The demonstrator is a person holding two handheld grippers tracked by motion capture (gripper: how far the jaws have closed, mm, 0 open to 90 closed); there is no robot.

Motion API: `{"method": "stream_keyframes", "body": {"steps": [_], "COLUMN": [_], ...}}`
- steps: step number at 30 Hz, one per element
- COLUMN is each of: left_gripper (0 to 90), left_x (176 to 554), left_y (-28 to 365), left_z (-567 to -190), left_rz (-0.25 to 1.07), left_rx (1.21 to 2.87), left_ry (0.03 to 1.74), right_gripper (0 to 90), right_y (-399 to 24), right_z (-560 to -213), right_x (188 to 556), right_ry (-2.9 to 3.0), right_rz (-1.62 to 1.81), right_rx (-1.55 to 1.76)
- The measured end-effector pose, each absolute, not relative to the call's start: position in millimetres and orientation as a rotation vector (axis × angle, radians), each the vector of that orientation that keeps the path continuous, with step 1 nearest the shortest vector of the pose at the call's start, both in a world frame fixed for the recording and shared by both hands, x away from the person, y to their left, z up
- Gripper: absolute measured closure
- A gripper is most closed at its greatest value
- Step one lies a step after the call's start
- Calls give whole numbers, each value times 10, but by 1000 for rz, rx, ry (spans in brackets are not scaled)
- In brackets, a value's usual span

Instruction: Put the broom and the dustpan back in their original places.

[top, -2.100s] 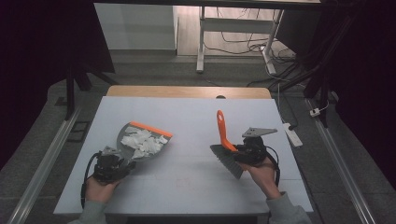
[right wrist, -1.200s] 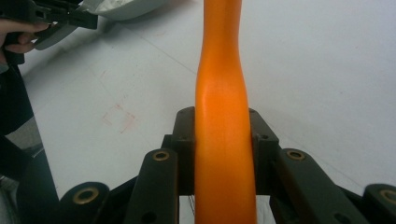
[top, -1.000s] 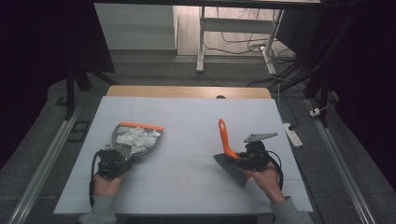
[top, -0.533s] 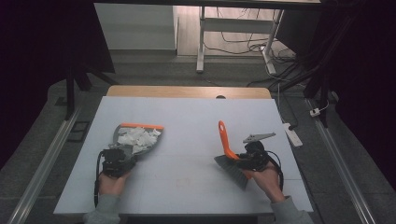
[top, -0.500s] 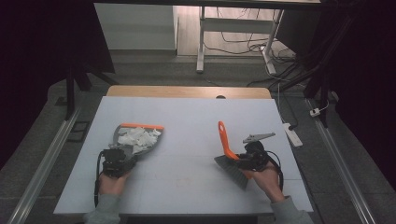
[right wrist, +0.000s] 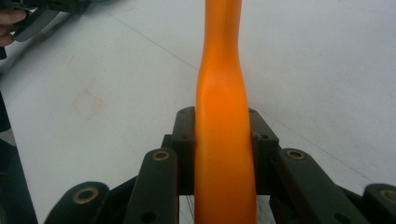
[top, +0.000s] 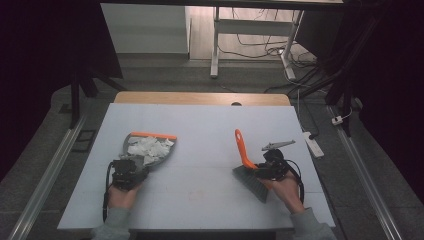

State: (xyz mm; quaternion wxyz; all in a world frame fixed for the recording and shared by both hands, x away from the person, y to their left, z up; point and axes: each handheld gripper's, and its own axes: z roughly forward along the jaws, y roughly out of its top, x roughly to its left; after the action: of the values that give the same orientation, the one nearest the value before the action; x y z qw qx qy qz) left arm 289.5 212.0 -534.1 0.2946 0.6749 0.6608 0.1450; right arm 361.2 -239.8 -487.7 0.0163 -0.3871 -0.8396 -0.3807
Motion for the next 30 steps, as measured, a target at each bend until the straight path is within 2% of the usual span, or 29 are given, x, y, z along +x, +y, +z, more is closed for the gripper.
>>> {"method": "stream_keyframes", "body": {"steps": [19, 30], "left_gripper": [612, 604], "left_x": [2897, 2892], "left_y": [2127, 2129], "left_z": [-5341, -5335], "left_rz": [374, 380], "left_rx": [1797, 1790], "left_ry": [1754, 1745], "right_gripper": [667, 555], "right_y": [-2542, -2534], "right_z": [-4990, -5015], "right_x": [3811, 3866], "right_ry": [-2559, -2655], "right_rz": [-1133, -1048], "right_rx": [-1313, -1351]}}
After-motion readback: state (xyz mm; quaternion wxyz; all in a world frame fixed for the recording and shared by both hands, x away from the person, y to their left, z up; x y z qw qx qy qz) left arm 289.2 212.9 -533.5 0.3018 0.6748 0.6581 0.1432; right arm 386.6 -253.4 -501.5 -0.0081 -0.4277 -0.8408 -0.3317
